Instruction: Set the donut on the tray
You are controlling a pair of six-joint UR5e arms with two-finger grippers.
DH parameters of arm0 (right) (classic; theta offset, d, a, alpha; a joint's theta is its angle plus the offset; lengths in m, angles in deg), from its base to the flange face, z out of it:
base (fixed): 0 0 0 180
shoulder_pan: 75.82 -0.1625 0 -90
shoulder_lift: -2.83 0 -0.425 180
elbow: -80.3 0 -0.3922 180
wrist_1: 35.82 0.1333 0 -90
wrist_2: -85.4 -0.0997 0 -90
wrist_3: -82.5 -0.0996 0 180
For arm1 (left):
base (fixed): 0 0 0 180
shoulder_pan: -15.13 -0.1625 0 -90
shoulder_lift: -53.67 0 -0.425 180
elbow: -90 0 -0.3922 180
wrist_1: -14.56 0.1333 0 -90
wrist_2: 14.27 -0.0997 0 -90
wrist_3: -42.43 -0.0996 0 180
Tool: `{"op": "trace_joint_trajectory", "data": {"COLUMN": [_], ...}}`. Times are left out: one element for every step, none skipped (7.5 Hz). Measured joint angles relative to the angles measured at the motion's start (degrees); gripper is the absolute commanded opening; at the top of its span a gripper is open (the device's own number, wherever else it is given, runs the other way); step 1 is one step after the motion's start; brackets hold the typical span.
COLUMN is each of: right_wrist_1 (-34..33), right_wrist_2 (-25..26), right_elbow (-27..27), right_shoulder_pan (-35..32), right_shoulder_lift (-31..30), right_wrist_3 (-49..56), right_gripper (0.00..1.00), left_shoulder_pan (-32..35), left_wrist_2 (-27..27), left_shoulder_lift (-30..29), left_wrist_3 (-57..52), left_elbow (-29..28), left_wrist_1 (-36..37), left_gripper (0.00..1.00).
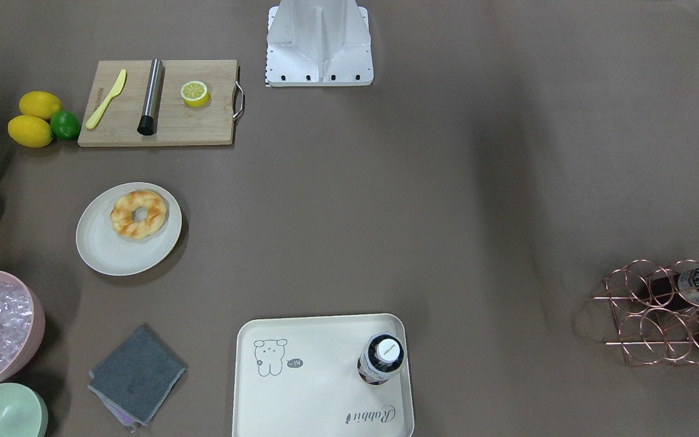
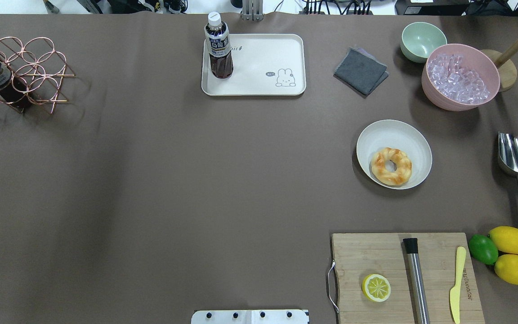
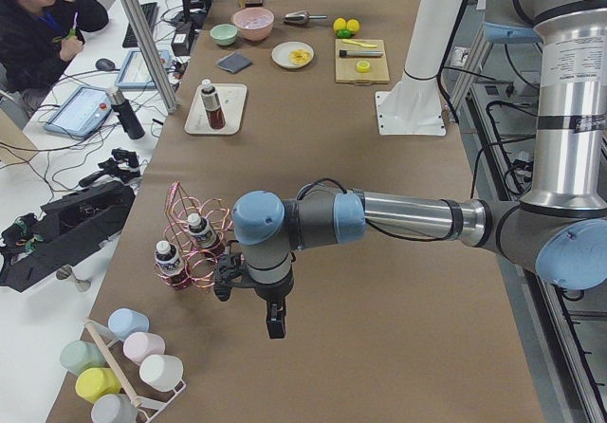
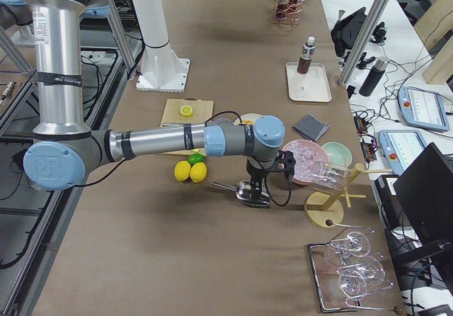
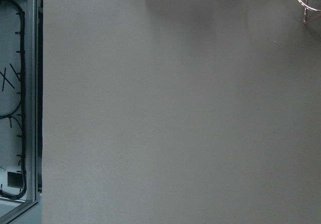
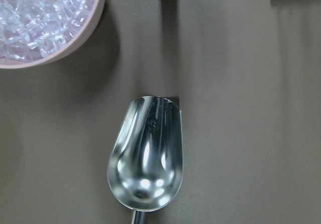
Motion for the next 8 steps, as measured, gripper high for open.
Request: {"op": "trace_joint_trajectory", "data": {"right_wrist_1": [0.01, 0.01, 0.02, 0.17, 1.3, 3.57, 7.35, 12.48], "right_wrist_2": [-0.22, -0.84, -1.45, -1.73, -1.8, -1.73, -1.6, -1.46], "right_elbow": [-0.87, -1.52, -1.94, -2.13, -2.14, -1.89, -1.18, 0.07], "right_shoulder_pan": [1.03, 2.75, 4.98, 7.55, 10.2, 12.39, 14.16, 16.1], "right_shoulder_lift": [0.65, 1.92, 4.39, 6.81, 8.66, 9.65, 10.04, 10.22], "right_wrist_3": [-0.39, -1.64, -3.91, -5.96, -8.06, -10.98, -14.53, -19.94], "right_gripper": [1.0, 1.0, 1.0, 1.0, 1.0, 1.0, 1.0, 1.0], "left_shoulder_pan": [0.03, 0.06, 0.07, 0.07, 0.08, 0.08, 0.08, 0.08], "left_wrist_2": [0.0, 0.0, 0.0, 0.0, 0.0, 0.0, -0.04, -0.04], "left_shoulder_lift": [0.02, 0.03, 0.0, -0.03, -0.03, -0.01, 0.02, 0.03], "left_wrist_3": [0.0, 0.01, 0.05, 0.08, 0.08, 0.09, 0.09, 0.09], "left_elbow": [0.1, 0.15, 0.22, 0.25, 0.31, 0.33, 0.3, 0.2], "left_wrist_1": [0.0, 0.0, 0.0, 0.0, 0.0, 0.0, 0.0, 0.0], "left_gripper": [0.98, 0.98, 0.98, 0.98, 0.98, 0.98, 0.98, 0.98]}}
